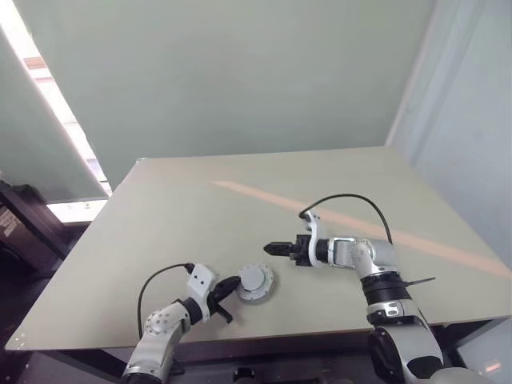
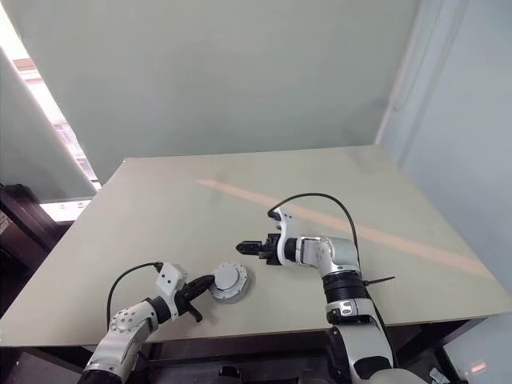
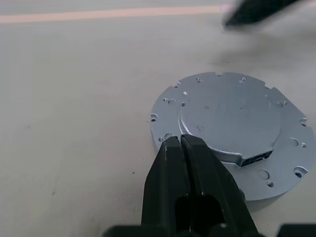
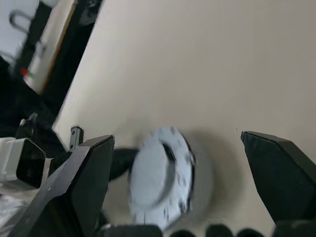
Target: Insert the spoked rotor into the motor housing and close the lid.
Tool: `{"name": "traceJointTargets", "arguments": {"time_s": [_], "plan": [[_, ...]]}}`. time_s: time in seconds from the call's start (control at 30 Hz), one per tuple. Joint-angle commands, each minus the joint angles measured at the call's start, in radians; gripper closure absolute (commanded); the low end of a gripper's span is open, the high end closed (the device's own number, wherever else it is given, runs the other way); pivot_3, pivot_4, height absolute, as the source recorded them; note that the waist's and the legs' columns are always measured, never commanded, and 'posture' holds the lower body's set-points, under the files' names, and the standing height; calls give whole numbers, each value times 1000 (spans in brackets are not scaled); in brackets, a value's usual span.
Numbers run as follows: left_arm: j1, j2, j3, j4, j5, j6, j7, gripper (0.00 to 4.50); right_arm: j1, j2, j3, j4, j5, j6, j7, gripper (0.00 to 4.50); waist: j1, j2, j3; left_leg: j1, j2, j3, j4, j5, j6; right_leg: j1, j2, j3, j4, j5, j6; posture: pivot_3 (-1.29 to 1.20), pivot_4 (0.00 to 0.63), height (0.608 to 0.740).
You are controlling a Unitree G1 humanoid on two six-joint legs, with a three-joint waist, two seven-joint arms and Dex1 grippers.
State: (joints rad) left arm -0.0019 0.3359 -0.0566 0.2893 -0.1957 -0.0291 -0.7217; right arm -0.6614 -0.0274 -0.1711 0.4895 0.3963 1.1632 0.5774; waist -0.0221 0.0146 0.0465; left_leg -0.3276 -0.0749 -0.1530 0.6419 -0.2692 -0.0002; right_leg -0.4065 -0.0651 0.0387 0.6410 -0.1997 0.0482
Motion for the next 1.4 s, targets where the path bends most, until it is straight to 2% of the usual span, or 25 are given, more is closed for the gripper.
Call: {"name": "traceJointTargets", "arguments": {"time_s": [0.03, 0.53, 0.9, 1.4], "plan": [[8, -7, -48, 40, 36, 18, -20, 4500, -25, -3, -43, 59, 54, 58, -4, 12, -1, 2, -1, 0, 0, 0, 0, 0, 0, 0, 0, 0, 0, 0, 0, 0, 0, 740], [10, 6, -45, 31, 40, 21, -27, 4500, -7, 52, -100, 244, 86, 55, -23, 12, -8, 4, -3, 1, 1, 3, 0, 0, 0, 1, 1, 0, 0, 0, 0, 0, 0, 740], [17, 8, -41, 19, 40, 30, -20, 4500, -8, 106, -62, 240, 84, 78, -20, 12, -18, 5, -3, 0, 1, 2, 0, 0, 0, 0, 0, 0, 0, 0, 0, 0, 0, 740], [23, 3, -42, 14, 42, 31, -14, 4500, 2, 91, -65, 251, 89, 82, -27, 12, -18, 5, -3, 0, 1, 2, -2, 0, 0, 0, -2, -1, -1, -1, 1, 0, 0, 740]]}}
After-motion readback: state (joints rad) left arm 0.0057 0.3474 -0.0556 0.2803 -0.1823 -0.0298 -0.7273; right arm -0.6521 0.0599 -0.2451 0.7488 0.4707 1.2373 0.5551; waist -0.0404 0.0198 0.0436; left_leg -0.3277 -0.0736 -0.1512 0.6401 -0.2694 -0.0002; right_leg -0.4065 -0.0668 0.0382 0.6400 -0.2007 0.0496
